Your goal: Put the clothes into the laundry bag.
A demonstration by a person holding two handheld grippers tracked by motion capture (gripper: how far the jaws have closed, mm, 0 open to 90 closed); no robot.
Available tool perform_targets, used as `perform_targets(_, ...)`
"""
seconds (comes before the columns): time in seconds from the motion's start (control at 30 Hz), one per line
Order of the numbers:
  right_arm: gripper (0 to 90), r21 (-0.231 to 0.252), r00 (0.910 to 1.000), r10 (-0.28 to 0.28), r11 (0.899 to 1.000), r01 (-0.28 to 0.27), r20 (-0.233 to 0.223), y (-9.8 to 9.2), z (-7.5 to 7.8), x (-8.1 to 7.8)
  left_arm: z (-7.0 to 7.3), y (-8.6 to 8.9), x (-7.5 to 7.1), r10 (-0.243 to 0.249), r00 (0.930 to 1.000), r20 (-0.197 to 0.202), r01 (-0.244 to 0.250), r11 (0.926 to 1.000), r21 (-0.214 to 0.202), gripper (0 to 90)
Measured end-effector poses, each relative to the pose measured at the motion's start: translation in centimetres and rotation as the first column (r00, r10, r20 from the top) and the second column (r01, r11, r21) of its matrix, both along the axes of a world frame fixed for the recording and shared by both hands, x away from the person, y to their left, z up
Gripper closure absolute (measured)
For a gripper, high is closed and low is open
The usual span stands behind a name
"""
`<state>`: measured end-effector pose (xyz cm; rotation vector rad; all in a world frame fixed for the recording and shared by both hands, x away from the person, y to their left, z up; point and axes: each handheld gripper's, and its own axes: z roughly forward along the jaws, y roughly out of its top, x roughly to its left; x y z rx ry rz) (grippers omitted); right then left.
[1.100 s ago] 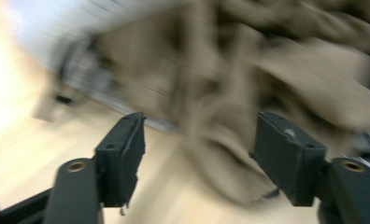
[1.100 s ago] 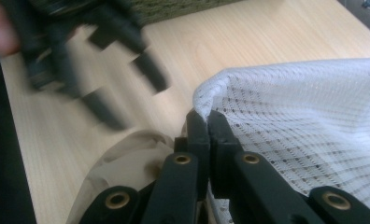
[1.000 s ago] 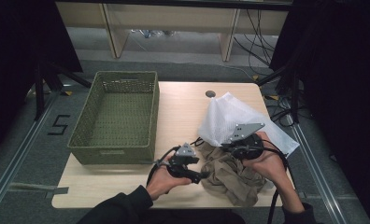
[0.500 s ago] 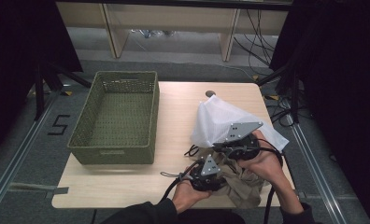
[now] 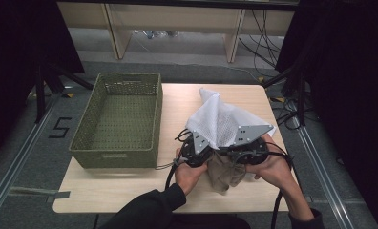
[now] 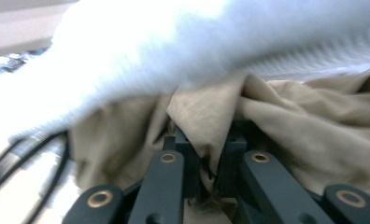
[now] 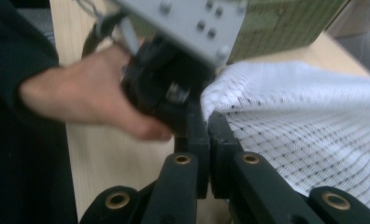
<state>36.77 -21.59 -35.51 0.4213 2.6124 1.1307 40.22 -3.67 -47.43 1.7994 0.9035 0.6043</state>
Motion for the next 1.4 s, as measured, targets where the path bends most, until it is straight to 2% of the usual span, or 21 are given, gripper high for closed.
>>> perform_targets(0.13, 90.0, -0.064, 0.9988, -0.025, 0.998, 0.022, -0.043, -0.1, -2.1, 0.3, -1.8, 0.6, -0.5, -0.048, 0.9961, -0.074, 0.050, 0.9986, 0.015, 61.8)
perform_targets(0.27, 90.0, -0.093, 0.9980, -0.048, 0.995, 0.044, -0.041, 0.0, -2.9, 0.5, -1.6, 2.1, -1.6, -0.113, 0.9799, -0.165, 0.114, 0.9935, -0.001, 40.4)
perform_targets(0.3, 90.0, -0.092, 0.9972, -0.054, 0.995, 0.049, -0.052, -0.1, -2.9, 0.4, -1.1, 3.2, -2.4, -0.154, 0.9654, -0.210, 0.164, 0.9861, 0.029, 36.3)
perform_targets(0.37, 90.0, -0.091, 0.9980, -0.049, 0.995, 0.045, -0.041, -0.2, -3.0, 0.6, -0.9, 4.0, -3.2, -0.183, 0.9511, -0.249, 0.197, 0.9797, 0.035, 30.3)
perform_targets(0.4, 90.0, -0.091, 0.9980, -0.049, 0.995, 0.045, -0.041, -0.2, -3.0, 0.6, -0.9, 4.0, -3.2, -0.183, 0.9511, -0.249, 0.197, 0.9797, 0.035, 27.0)
perform_targets(0.43, 90.0, -0.090, 0.9983, -0.047, 0.995, 0.043, -0.035, -0.2, -3.0, 0.6, -0.9, 4.1, -3.6, -0.201, 0.9383, -0.281, 0.223, 0.9737, 0.047, 27.0)
perform_targets(0.53, 90.0, -0.090, 0.9986, -0.039, 0.995, 0.036, -0.035, 0.0, -2.9, 0.5, -1.9, 3.4, -5.0, -0.235, 0.9207, -0.312, 0.279, 0.9545, 0.105, 19.3)
perform_targets(0.57, 90.0, -0.098, 0.9985, -0.035, 0.995, 0.031, -0.043, 0.0, -2.9, 0.5, -1.9, 3.4, -5.0, -0.235, 0.9207, -0.312, 0.279, 0.9545, 0.105, 18.0)
perform_targets(0.6, 90.0, -0.097, 0.9976, -0.049, 0.994, 0.044, -0.049, 0.1, -2.9, 0.4, -2.6, 2.4, -4.7, -0.242, 0.9105, -0.335, 0.292, 0.9505, 0.107, 15.8)
perform_targets(0.67, 90.0, -0.100, 0.9985, -0.035, 0.995, 0.031, -0.042, 0.2, -3.0, 0.4, -2.9, 1.7, -4.7, -0.242, 0.9139, -0.326, 0.278, 0.9580, 0.069, 20.4)
perform_targets(0.77, 90.0, -0.101, 0.9983, -0.031, 0.995, 0.025, -0.050, 0.2, -3.0, 0.4, -2.9, -0.2, -4.2, -0.242, 0.9281, -0.282, 0.286, 0.9498, 0.126, 31.8)
perform_targets(0.8, 90.0, -0.093, 0.9981, -0.027, 0.995, 0.022, -0.055, 0.2, -3.2, 0.3, -2.9, -0.8, -4.0, -0.250, 0.9312, -0.265, 0.285, 0.9532, 0.101, 67.9)
perform_targets(0.83, 90.0, -0.090, 0.9981, -0.024, 0.996, 0.019, -0.057, 0.1, -3.2, 0.3, -2.7, -1.6, -3.4, -0.197, 0.9572, -0.212, 0.208, 0.9778, 0.028, 78.2)
perform_targets(0.87, 90.0, -0.094, 0.9964, -0.027, 0.995, 0.020, -0.080, 0.0, -3.1, 0.2, -2.2, -1.9, -3.1, -0.164, 0.9736, -0.158, 0.168, 0.9857, 0.012, 83.2)
perform_targets(0.93, 90.0, -0.089, 0.9971, -0.005, 0.996, -0.002, -0.076, -0.1, -3.2, 0.2, -1.6, -2.2, -2.5, -0.172, 0.9775, -0.122, 0.176, 0.9840, 0.025, 84.4)
perform_targets(0.97, 90.0, -0.090, 0.9970, -0.015, 0.996, 0.008, -0.076, -0.4, -3.0, 0.1, -0.3, -2.1, -1.5, -0.130, 0.9857, -0.107, 0.127, 0.9913, -0.032, 84.7)
perform_targets(1.07, 90.0, -0.084, 0.9967, -0.018, 0.996, 0.011, -0.079, -0.9, -2.8, -0.1, 0.8, -1.5, -0.4, -0.091, 0.9919, -0.089, 0.087, 0.9952, -0.045, 83.6)
perform_targets(1.17, 90.0, -0.091, 0.9956, -0.029, 0.996, 0.021, -0.089, -1.1, -3.1, -0.2, 0.0, -1.6, 0.1, -0.094, 0.9900, -0.105, 0.093, 0.9955, -0.019, 77.8)
perform_targets(1.33, 90.0, -0.124, 0.9949, -0.024, 0.992, 0.012, -0.098, -0.5, -4.1, -0.2, -2.1, -0.9, -0.2, -0.176, 0.9664, -0.187, 0.183, 0.9830, 0.017, 50.2)
perform_targets(1.37, 90.0, -0.130, 0.9947, -0.015, 0.992, 0.002, -0.102, -0.4, -4.3, -0.1, -1.9, -0.5, -0.6, -0.220, 0.9519, -0.213, 0.233, 0.9719, 0.036, 50.2)
perform_targets(1.4, 90.0, -0.136, 0.9934, -0.026, 0.991, 0.011, -0.112, -0.2, -4.6, -0.2, -1.8, -0.2, -1.1, -0.221, 0.9478, -0.229, 0.233, 0.9720, 0.026, 42.6)
